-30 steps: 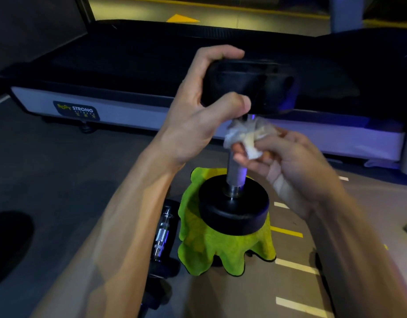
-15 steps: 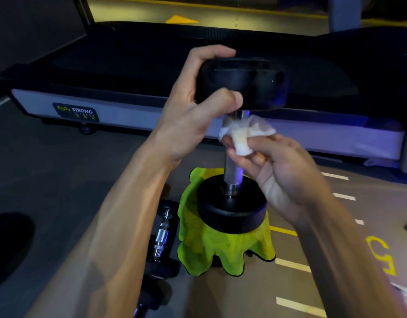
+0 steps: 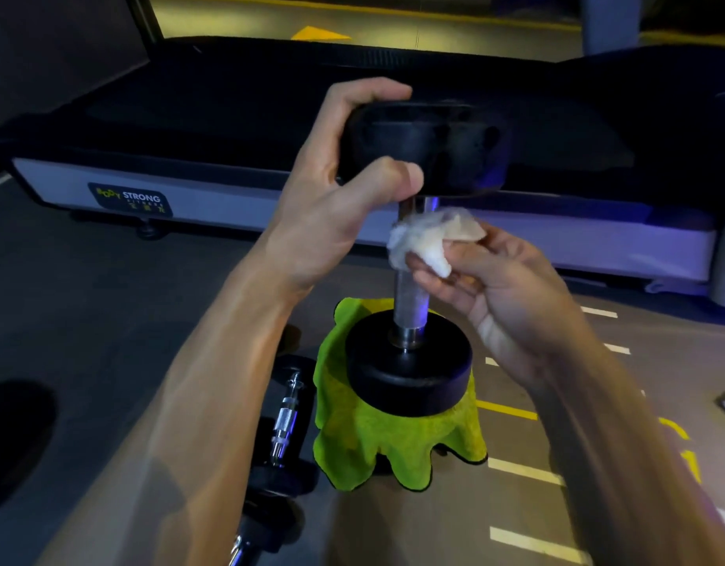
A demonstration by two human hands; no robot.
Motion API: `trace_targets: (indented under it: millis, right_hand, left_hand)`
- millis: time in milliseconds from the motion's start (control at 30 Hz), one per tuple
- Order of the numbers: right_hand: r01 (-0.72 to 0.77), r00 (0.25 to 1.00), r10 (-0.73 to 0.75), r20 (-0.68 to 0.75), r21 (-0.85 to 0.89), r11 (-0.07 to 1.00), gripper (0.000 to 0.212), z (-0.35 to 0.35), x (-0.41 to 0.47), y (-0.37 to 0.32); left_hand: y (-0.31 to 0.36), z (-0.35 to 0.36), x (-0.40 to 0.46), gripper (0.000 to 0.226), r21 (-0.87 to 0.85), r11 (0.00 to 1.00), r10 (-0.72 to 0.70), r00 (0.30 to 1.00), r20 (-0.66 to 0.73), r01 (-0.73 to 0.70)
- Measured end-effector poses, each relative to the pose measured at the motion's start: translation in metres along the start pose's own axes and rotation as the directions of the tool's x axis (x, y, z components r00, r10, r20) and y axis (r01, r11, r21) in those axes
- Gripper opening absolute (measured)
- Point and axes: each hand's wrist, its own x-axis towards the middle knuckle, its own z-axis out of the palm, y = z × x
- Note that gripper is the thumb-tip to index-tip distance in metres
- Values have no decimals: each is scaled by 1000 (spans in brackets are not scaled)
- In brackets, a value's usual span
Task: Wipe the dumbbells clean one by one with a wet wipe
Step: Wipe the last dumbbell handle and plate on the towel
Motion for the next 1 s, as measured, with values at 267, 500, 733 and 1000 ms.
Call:
trace_targets:
  millis: [267,500,733,1000]
  right_hand:
    - [174,984,-170,-56,71,982,19,17,8,-7]
    - [311,921,-358,-152,-266,912,25,14,-1,22]
    - [383,863,-480,-154,-419,823,19,19,14,14]
    - [334,889,-455,-42,-619,711,22,13,19,20]
  left_hand:
    - [-1,4,0,56,17,1000,14,1000,-15,-13]
    - [-4,-3,-2,54,57,998,9,1000,-24,-7]
    - [-2,2,-6,67,329,944,66,991,-120,-23]
    - [-3,1,-1,65,381,924,83,987,-138,-24]
